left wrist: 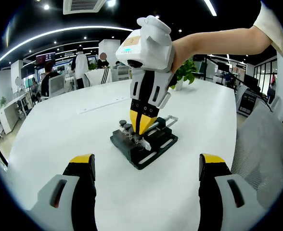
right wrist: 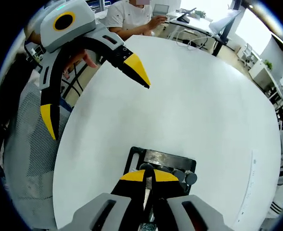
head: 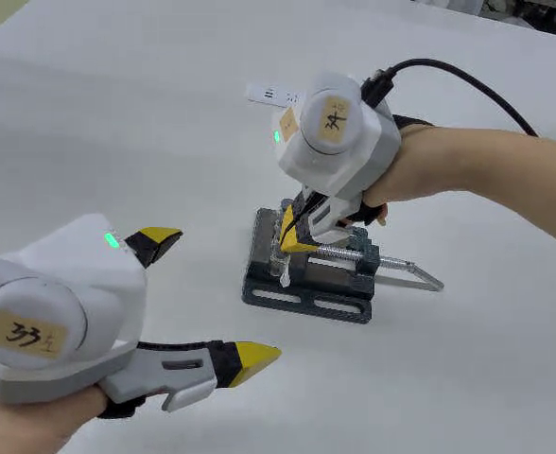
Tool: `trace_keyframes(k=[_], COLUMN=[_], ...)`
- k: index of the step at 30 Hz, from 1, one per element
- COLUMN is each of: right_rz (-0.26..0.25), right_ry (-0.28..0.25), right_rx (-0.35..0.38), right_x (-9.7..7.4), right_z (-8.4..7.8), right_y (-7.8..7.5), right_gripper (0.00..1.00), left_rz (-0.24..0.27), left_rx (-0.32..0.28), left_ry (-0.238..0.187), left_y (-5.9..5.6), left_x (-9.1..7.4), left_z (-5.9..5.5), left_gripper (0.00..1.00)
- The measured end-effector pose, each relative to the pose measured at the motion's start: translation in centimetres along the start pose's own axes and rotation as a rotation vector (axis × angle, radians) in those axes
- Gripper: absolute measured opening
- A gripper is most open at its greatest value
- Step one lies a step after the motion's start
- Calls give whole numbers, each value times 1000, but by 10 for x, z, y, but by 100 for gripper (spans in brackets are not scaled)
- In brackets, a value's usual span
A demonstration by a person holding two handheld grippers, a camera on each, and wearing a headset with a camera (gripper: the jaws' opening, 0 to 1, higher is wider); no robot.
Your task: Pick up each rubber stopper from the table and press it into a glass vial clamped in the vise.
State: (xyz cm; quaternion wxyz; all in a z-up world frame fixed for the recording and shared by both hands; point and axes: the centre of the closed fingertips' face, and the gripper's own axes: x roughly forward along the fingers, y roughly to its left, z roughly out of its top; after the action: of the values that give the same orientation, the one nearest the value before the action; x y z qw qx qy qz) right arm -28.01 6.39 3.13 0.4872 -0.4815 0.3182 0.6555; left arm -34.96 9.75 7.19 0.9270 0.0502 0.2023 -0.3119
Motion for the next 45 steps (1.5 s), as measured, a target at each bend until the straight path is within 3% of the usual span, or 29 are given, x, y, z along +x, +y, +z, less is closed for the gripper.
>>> trace_keyframes(k=[2,5,9,16,22,28,32,36,45], right_rz=[-17,-39,-70,-158,-241,-286,-303,-321,-333], right_ry=[-12,-54,-120,-244,-317,-357,-345,-345,-363], right_rx=[-18,15,62,261,417,531,588,631,679], right_x=[-7,-16,-22,-32,-37,-39,-34,-32,-31], right_z=[0,-2,-7,-32,-62,-80,-90,-91,-95], right_y=[1,6,19,42,63,83,91,96,99], right_gripper=[7,13,33,56,67,74,86,99,99], left_rz=[1,4,7,10,16,22,20,21,27], left_rx=[0,-5,-7,-7,-12,-8,2,-5,-15], left_ry=[2,-1,0,-4,2,36,41,37,38], left_y=[2,6,8,15,22,28,31,32,27], left_x=[-1,-2,-1,-1,-3,-8,-10,-11,-10], left_z=[-1,-2,-4,-4,-9,-15,-15,-11,-12], left_gripper=[88,88,88,91,94,97,97,98,98])
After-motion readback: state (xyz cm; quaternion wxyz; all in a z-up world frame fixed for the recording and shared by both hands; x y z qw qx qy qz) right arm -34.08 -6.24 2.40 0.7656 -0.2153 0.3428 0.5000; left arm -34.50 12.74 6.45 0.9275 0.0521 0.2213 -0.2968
